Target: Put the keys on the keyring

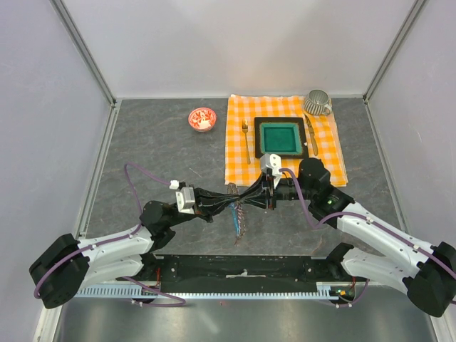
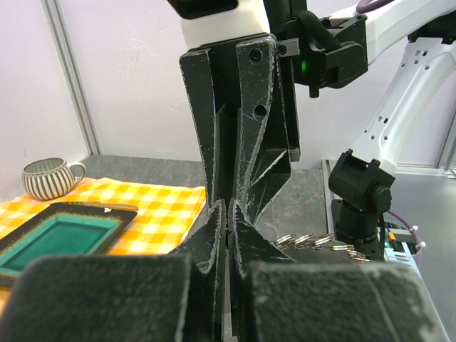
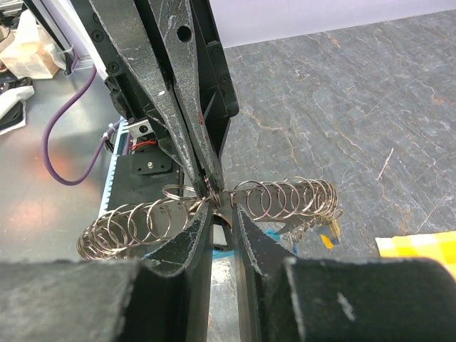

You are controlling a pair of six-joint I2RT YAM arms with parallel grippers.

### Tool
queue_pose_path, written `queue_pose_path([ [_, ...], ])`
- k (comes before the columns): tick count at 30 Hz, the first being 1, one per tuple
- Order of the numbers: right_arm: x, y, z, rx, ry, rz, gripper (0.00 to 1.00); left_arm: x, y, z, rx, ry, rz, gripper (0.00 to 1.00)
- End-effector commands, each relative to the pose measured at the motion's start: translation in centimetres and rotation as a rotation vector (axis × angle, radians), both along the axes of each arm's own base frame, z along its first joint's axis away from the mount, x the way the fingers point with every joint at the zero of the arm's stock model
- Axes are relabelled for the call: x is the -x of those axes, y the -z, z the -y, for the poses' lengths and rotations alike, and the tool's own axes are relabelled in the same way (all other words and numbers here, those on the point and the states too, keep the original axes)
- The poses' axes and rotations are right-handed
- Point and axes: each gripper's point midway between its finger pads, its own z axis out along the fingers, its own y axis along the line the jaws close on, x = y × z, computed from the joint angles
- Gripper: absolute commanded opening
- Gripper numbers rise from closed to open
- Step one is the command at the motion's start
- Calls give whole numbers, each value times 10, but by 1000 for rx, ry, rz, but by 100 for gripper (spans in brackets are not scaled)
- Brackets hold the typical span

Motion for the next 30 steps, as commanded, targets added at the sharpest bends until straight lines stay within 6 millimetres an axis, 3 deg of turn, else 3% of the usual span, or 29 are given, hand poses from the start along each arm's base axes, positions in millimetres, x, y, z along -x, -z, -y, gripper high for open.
queue_pose_path([
  [1,8,-16,-3,-54,-46,38,23,8,-42,-5,118,14,95,2],
  [7,11,-19,-3,-66,-63,37,21,8,-41,-2,117,23,93,2],
  [11,11,-18,-3,-61,-63,37,8,9,-42,-3,123,27,95,2],
  [14,8,-13,-2,-35,-48,38,0,9,-44,-5,129,18,103,2],
  [18,0,3,6,65,10,33,0,5,-43,-8,110,-16,107,3],
  [19,-5,-7,7,69,25,86,0,4,-41,-8,94,-27,116,6],
  [20,-7,-5,10,99,37,88,0,2,-36,-6,53,-32,96,12],
  [21,-9,6,16,163,64,66,0,0,-34,-5,26,-40,92,24],
  [22,-13,-3,17,174,75,88,0,-2,-28,-4,-23,-49,94,29],
  [24,-14,7,26,264,83,94,0,-5,-16,-1,-126,-52,52,38],
  [25,-17,0,26,275,87,108,0,-7,-14,-1,-160,-61,82,40],
  [30,-13,5,31,387,67,149,0,-7,2,1,-319,-43,67,47],
])
